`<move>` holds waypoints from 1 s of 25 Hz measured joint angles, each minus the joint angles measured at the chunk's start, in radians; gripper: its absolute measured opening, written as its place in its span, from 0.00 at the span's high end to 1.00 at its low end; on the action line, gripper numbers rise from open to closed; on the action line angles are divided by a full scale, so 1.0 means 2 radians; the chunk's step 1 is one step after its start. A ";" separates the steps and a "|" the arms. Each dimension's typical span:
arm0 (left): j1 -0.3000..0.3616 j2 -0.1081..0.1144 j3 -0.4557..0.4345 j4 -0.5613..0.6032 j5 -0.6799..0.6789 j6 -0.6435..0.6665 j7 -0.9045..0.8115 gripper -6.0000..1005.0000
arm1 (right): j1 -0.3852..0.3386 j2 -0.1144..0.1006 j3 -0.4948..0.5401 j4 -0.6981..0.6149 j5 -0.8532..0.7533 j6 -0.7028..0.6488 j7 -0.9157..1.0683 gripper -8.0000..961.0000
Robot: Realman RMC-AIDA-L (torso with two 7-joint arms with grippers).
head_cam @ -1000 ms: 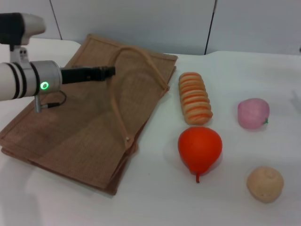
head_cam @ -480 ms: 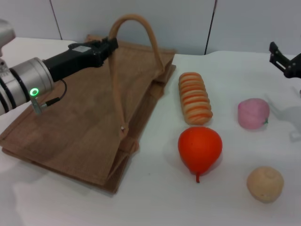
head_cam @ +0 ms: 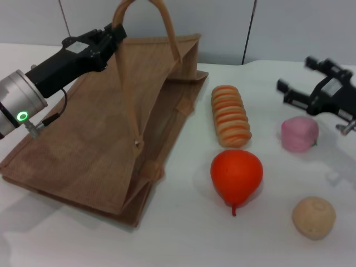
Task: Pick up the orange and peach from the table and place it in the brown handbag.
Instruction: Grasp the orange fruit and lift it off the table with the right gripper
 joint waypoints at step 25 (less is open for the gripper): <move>0.002 0.000 -0.001 -0.001 -0.021 -0.013 0.002 0.87 | 0.073 -0.006 -0.238 -0.029 -0.157 -0.071 0.221 0.11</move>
